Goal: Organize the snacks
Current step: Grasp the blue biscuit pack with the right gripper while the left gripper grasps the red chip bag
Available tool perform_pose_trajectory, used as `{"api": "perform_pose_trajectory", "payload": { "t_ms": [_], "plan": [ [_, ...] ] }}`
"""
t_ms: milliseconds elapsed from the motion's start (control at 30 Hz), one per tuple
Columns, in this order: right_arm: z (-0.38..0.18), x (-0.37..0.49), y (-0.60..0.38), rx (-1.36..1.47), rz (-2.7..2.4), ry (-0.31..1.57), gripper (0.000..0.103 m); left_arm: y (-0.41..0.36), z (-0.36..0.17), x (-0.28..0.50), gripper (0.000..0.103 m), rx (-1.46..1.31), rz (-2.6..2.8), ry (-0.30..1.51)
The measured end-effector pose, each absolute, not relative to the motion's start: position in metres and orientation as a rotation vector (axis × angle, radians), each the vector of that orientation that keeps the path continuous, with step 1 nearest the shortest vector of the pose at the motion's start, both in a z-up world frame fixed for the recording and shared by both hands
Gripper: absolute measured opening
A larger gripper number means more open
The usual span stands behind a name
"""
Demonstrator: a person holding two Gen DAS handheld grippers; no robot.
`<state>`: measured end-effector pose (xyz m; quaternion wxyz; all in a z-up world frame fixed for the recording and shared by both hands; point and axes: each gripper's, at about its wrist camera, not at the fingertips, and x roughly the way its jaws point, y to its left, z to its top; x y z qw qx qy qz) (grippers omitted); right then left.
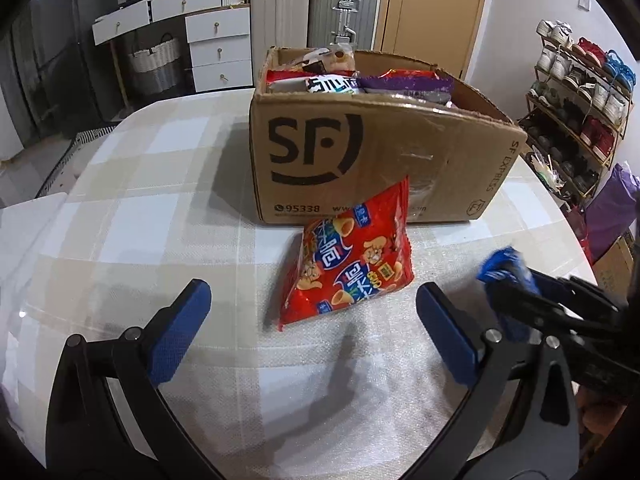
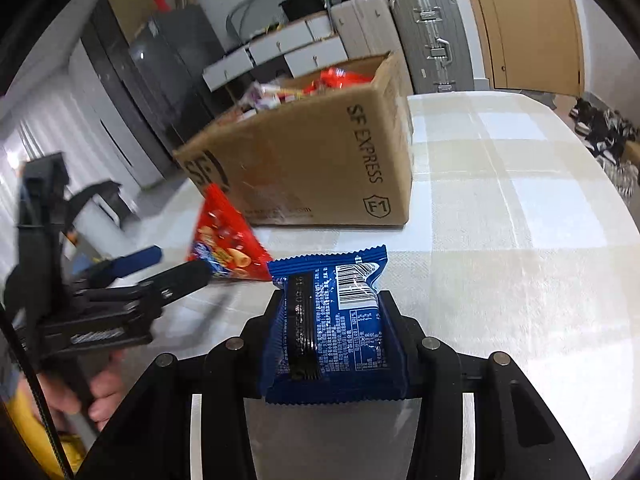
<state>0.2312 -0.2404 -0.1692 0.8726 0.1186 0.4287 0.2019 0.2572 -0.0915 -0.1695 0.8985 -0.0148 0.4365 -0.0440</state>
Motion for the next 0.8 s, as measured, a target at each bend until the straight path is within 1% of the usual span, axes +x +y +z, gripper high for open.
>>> {"api": "perform_pose_trajectory", "payload": {
  "t_ms": [200, 367, 400, 467, 500, 533, 600, 633, 733, 800],
  "plan": [
    [-0.137, 0.199, -0.251, 0.309, 0.444, 0.807, 0.045, -0.098, -0.161, 0.288, 0.102, -0.052, -0.105, 0.941],
    [-0.112, 0.167, -0.252, 0.328, 0.461, 0.746, 0.045, -0.114, -0.182, 0.325, 0.101, -0.02, -0.085, 1.002],
    [-0.111, 0.163, -0.253, 0.331, 0.464, 0.743, 0.045, -0.116, -0.187, 0.331, 0.099, -0.013, -0.08, 1.008],
    [-0.109, 0.154, -0.255, 0.332, 0.461, 0.742, 0.045, -0.119, -0.196, 0.342, 0.084, -0.017, -0.082, 1.01],
    [-0.108, 0.151, -0.256, 0.332, 0.457, 0.74, 0.045, -0.121, -0.2, 0.345, 0.079, -0.021, -0.09, 1.012],
    [-0.109, 0.148, -0.256, 0.333, 0.455, 0.741, 0.045, -0.123, -0.203, 0.349, 0.069, -0.027, -0.105, 1.011],
    [-0.108, 0.142, -0.26, 0.34, 0.45, 0.742, 0.045, -0.126, -0.206, 0.353, 0.067, -0.025, -0.117, 0.999],
    [-0.109, 0.141, -0.263, 0.344, 0.446, 0.742, 0.045, -0.126, -0.207, 0.355, 0.06, -0.025, -0.125, 0.995],
    [-0.107, 0.139, -0.266, 0.349, 0.44, 0.74, 0.045, -0.127, -0.208, 0.356, 0.053, -0.035, -0.145, 0.984],
    [-0.105, 0.138, -0.265, 0.351, 0.442, 0.738, 0.045, -0.125, -0.206, 0.356, 0.051, -0.051, -0.152, 0.985]
  ]
}}
